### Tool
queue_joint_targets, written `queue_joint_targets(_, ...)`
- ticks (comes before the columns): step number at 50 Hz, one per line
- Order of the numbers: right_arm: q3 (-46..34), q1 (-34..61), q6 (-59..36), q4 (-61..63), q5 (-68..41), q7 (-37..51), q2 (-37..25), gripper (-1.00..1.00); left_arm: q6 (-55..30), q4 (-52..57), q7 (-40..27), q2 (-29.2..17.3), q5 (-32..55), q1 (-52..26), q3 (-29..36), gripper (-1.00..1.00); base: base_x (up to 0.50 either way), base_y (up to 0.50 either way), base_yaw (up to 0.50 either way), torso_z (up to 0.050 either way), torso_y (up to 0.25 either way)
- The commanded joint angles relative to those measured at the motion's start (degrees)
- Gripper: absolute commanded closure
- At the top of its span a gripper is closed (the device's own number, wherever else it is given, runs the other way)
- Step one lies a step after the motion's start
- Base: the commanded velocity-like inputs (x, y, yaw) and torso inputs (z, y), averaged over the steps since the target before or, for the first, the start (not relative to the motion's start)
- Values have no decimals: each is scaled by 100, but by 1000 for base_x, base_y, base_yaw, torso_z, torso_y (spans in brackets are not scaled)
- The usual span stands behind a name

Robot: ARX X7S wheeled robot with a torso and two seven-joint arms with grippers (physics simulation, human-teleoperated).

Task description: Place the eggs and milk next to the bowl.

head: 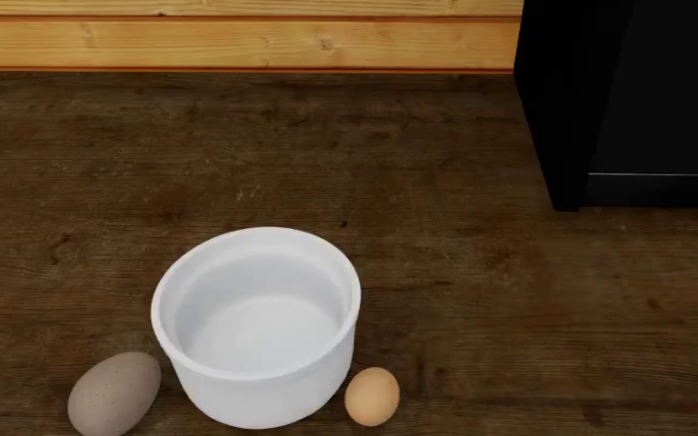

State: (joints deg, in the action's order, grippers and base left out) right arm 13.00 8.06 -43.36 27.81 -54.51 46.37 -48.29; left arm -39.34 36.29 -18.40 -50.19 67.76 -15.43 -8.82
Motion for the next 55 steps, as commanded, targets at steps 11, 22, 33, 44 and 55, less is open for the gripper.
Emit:
queue_joint_targets(11,-308,464,93,-608,408,-312,205,-100,-36,-61,114,63,-65,-34,-100,-100,0,0,0,0,0)
queue_joint_targets(22,-482,564,236,-973,631,-427,284,-100,-39,-51,90,27,-34,-18,-142,-100,0,0,0,0,0)
queue_joint_targets(33,-628,728,233,-1177,731,-455,321,-100,-3,-90,113,31,-79,45,-161,-100,0,0,0,0,0)
queue_joint_targets(44,-766,852,296,-1412,856,-527,376,-100,8,-103,122,17,-106,76,-165,-100,0,0,0,0,0)
queue_joint_targets(55,-696,824,312,-1347,846,-511,333,100,25,-134,164,37,-164,63,-100,-100,0,0,0,0,0)
